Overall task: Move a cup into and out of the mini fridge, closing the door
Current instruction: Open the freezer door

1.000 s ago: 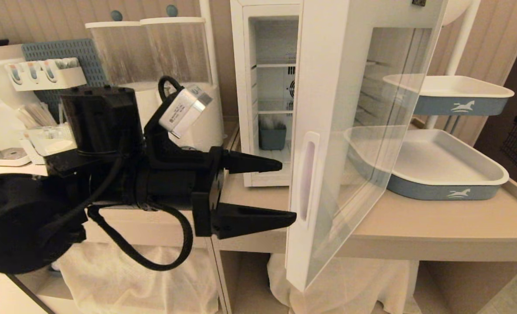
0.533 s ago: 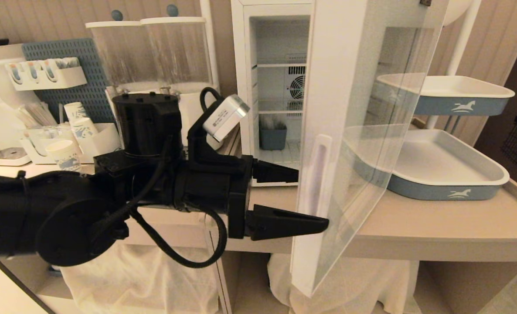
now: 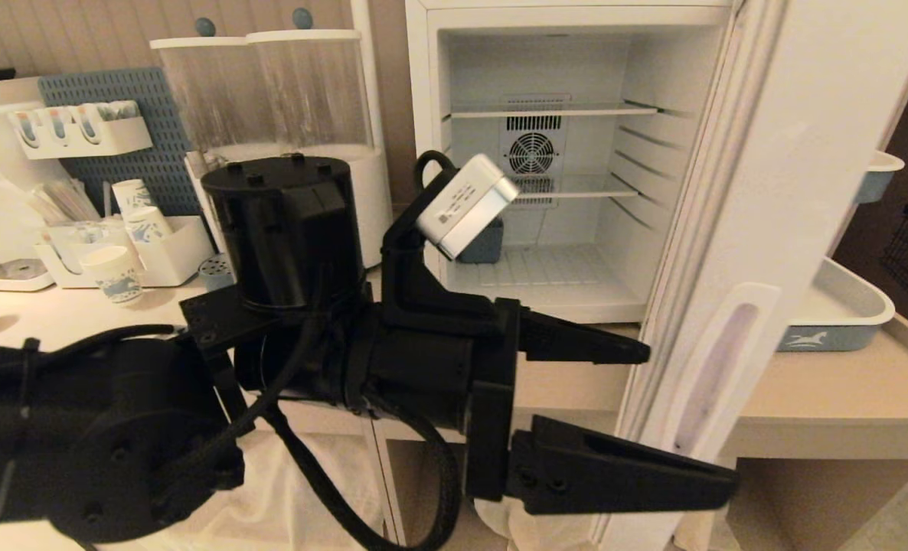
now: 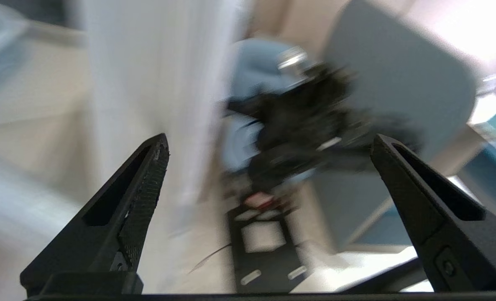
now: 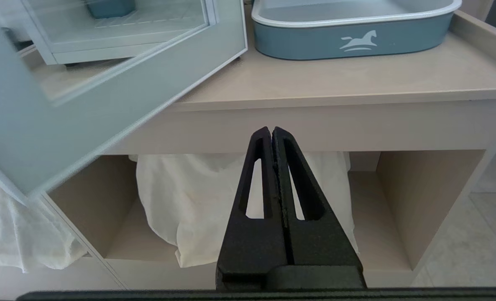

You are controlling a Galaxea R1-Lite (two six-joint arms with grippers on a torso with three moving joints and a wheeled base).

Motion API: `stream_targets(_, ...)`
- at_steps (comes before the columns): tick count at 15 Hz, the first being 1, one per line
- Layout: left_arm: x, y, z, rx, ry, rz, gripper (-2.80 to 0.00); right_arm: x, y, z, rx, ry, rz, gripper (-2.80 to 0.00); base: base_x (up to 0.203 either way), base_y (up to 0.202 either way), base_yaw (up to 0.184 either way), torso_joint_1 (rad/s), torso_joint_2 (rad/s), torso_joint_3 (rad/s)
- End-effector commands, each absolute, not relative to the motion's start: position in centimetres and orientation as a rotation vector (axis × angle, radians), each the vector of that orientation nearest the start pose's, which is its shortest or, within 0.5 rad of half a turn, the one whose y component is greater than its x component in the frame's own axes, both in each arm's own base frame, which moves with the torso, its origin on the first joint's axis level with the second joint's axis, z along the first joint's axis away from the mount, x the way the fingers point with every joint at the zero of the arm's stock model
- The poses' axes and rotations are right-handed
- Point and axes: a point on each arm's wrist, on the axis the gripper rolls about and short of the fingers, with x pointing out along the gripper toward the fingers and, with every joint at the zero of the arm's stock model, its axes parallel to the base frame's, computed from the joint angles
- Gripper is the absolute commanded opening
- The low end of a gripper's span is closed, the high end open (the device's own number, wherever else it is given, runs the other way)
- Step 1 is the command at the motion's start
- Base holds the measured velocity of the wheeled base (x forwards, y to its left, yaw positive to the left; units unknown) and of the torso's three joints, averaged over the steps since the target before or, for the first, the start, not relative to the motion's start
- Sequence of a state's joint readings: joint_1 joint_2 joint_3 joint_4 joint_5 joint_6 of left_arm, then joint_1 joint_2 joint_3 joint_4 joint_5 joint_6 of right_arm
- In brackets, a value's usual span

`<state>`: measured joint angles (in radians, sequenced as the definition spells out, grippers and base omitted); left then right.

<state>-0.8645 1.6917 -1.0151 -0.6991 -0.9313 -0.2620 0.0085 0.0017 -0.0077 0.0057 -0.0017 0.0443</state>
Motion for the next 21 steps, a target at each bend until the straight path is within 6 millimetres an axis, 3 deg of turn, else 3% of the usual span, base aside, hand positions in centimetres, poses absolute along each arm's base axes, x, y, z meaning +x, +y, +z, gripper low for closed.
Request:
stream_targets(1, 16.4, -26.3, 25.8, -0.232, 0.215, -1.837, 0.00, -2.3, 0.0, 7.7, 0.044, 0.002, 0.007, -2.80, 0.000, 0.000, 0.000, 0.000, 0.00, 0.000)
stream_targets(4, 12.7, -28.2, 27.0, -0.371, 0.201, -1.855, 0.00, -2.3, 0.0, 7.7, 0.044, 0.002, 0.008, -2.80, 0.000, 0.000, 0.000, 0.000, 0.00, 0.000)
stream_targets(7, 11.5, -26.9, 27.6, -0.379, 0.192, -1.869, 0.00, -2.3, 0.0, 7.7, 0.044, 0.003, 0.006, -2.80, 0.000, 0.000, 0.000, 0.000, 0.00, 0.000)
stream_targets(14, 8.2, -21.9, 29.2, -0.365, 0.236, -1.888, 0.00, -2.3, 0.0, 7.7, 0.044, 0.002, 0.006, -2.80, 0.000, 0.000, 0.000, 0.000, 0.00, 0.000)
stream_targets(17, 7.2, -17.6, 30.7, -0.310, 0.231, -1.831, 0.00, -2.3, 0.0, 7.7, 0.044, 0.003, 0.008, -2.80, 0.000, 0.000, 0.000, 0.000, 0.00, 0.000)
stream_targets(19, 7.2, -15.4, 30.6, -0.283, 0.287, -1.676, 0.00, -2.3, 0.0, 7.7, 0.044, 0.003, 0.008, -2.80, 0.000, 0.000, 0.000, 0.000, 0.00, 0.000)
stream_targets(20, 7.4, -14.4, 30.4, -0.289, 0.288, -1.514, -2.80, -2.3, 0.0, 7.7, 0.044, 0.003, 0.008, -2.80, 0.000, 0.000, 0.000, 0.000, 0.00, 0.000)
stream_targets(21, 7.8, -13.5, 29.9, -0.292, 0.275, -1.319, -2.80, -2.3, 0.0, 7.7, 0.044, 0.003, 0.008, -2.80, 0.000, 0.000, 0.000, 0.000, 0.00, 0.000)
